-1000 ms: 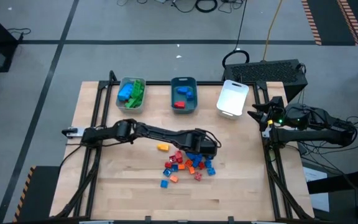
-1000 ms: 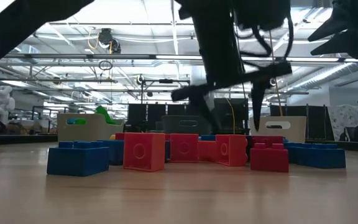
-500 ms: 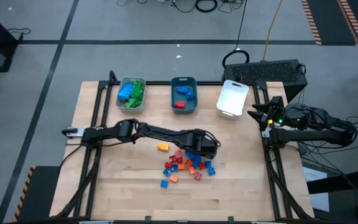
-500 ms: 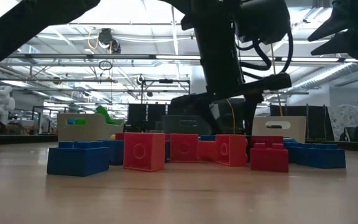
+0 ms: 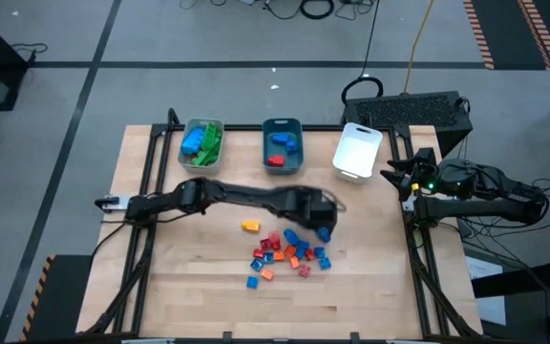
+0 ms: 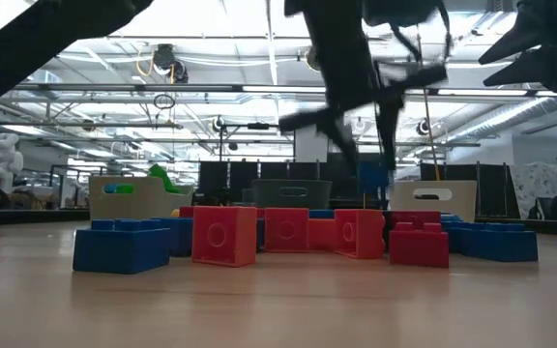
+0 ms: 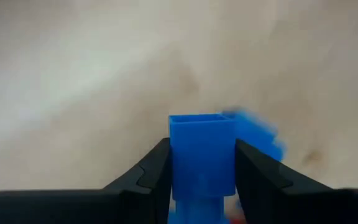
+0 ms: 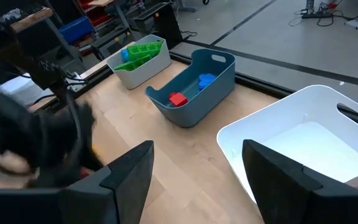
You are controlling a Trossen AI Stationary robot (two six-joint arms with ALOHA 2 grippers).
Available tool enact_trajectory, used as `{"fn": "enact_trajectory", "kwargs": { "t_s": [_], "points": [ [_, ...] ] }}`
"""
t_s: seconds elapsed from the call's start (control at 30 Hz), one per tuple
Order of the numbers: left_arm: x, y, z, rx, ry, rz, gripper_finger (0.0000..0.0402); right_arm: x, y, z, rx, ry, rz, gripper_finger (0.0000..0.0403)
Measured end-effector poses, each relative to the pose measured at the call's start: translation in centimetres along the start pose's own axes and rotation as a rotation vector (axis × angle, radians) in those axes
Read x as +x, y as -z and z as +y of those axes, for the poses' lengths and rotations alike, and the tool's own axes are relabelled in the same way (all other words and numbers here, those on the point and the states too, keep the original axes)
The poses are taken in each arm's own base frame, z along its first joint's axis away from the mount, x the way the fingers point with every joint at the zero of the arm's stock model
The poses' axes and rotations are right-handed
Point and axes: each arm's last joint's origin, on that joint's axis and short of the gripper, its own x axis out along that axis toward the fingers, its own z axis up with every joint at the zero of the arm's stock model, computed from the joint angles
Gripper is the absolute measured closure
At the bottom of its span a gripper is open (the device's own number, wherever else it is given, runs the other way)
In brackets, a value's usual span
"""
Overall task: Sort blocks by size
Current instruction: Put the blue 1 stud game piece into the blue bin
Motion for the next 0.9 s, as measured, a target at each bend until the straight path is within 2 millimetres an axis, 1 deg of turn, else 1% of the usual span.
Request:
{"fn": "enact_trajectory", "kwargs": {
  "t_s": [0.13,0.17,0.23,0.27,0.3,0.4,0.57,0.6,0.63,0.7,0.8,0.9],
  "points": [
    [-2.1,-3.0,1.9,-0.023,-0.04,-0.076,0.0265,0.0,0.0,0.0,-0.001,0.0,0.001,0.0165],
    [-2.9,-3.9,2.3,-0.037,-0.048,-0.105,0.0265,0.0,0.0,0.0,-0.001,0.001,0.003,0.0165],
    [-4.2,-5.3,3.8,-0.037,-0.118,-0.147,0.0265,0.0,0.0,0.0,-0.002,0.002,0.003,0.0165],
    [-5.1,-6.2,4.4,-0.049,-0.13,-0.182,0.0265,0.0,0.0,0.0,-0.002,0.003,0.003,0.0165],
    [-5.6,-7.0,5.0,-0.058,-0.146,-0.207,0.0265,0.0,0.0,0.0,-0.003,0.003,0.005,0.0165],
    [-5.6,-9.2,7.0,-0.075,-0.203,-0.224,0.0265,0.0,0.0,0.0,-0.003,0.003,0.005,0.0165],
    [-5.0,-11.5,9.5,-0.098,-0.269,-0.208,0.0265,0.0,0.0,0.0,-0.003,0.003,0.005,0.0165],
    [-4.9,-11.8,10.0,-0.103,-0.284,-0.2,0.0259,0.0,0.0,0.0,-0.002,0.003,0.005,0.0165],
    [-4.7,-12.2,10.3,-0.112,-0.291,-0.2,0.0244,0.0,0.0,0.0,-0.003,0.003,0.005,0.0165],
    [-4.6,-12.7,10.9,-0.12,-0.301,-0.2,0.0204,0.0,0.0,0.0,-0.003,0.003,0.005,0.0165],
    [-4.6,-13.4,11.6,-0.072,-0.317,-0.197,0.0147,0.0,0.0,0.0,-0.003,0.003,0.005,0.0165],
    [-4.4,-13.9,12.1,-0.062,-0.308,-0.174,0.0116,0.0,0.1,0.0,-0.003,0.003,0.005,0.0165]
  ]
}}
